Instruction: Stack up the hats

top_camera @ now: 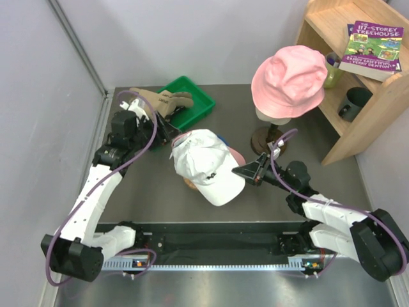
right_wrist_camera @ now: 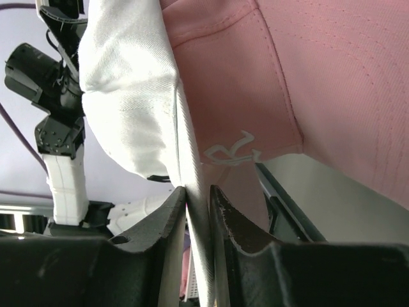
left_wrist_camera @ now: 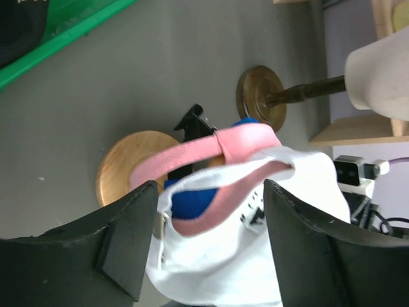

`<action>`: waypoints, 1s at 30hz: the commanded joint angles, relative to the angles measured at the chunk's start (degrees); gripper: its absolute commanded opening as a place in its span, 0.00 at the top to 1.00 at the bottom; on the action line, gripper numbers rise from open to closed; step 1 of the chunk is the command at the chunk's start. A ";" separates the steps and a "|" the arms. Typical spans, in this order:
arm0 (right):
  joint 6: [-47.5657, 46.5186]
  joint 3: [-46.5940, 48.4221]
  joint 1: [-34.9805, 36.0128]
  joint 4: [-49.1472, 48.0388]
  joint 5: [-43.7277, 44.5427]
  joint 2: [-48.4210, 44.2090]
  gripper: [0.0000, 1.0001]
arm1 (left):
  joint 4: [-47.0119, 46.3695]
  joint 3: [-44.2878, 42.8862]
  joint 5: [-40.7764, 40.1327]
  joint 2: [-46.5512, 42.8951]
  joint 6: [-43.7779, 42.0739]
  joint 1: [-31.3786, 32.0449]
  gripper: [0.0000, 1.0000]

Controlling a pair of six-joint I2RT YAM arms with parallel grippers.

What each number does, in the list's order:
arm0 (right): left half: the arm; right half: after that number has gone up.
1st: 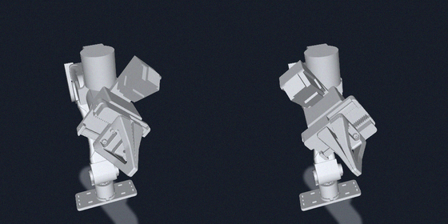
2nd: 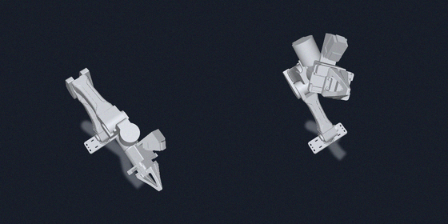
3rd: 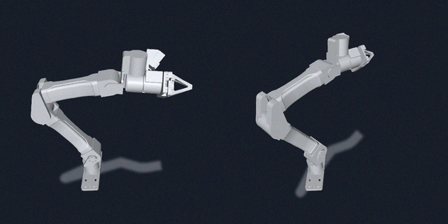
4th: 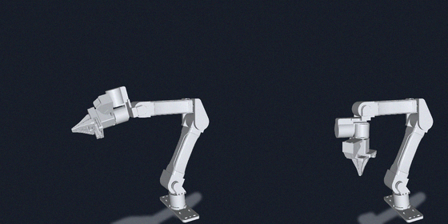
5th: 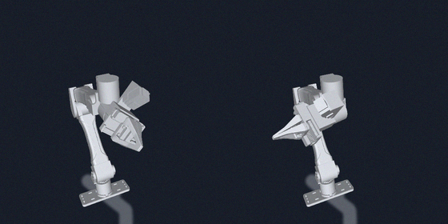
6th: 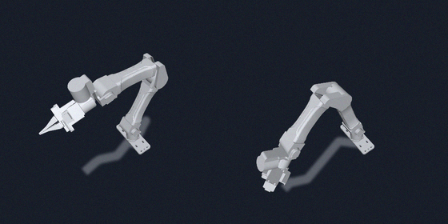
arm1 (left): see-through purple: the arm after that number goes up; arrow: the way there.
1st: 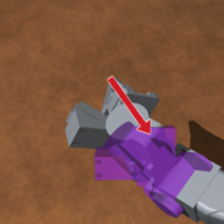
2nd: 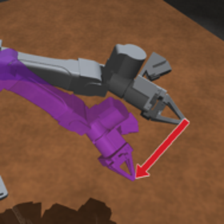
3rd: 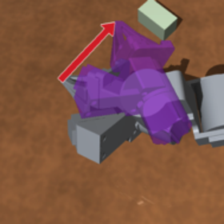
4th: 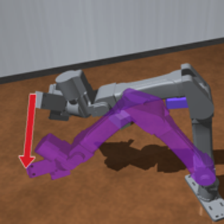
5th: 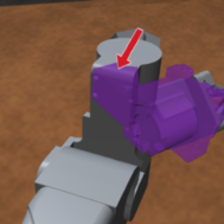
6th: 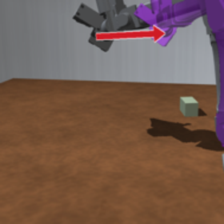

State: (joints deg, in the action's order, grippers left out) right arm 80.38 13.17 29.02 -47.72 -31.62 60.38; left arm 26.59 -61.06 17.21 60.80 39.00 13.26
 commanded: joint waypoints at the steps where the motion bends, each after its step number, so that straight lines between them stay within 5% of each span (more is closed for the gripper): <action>1: -3.04 2.21 -1.33 0.53 0.33 -0.35 0.79 | -6.02 0.15 -0.95 2.65 -4.02 0.28 0.32; 18: -2.60 3.62 -4.49 -0.44 0.24 3.78 0.77 | -9.01 1.20 2.21 4.25 -16.06 1.86 0.40; 30: -2.51 6.08 -7.13 -1.49 -1.78 8.00 0.74 | -16.48 5.86 6.52 0.82 -14.57 1.86 0.41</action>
State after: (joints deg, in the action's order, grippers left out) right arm 78.59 16.45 23.18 -46.96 -33.26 67.29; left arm 15.38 -54.52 22.15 61.87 24.36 15.00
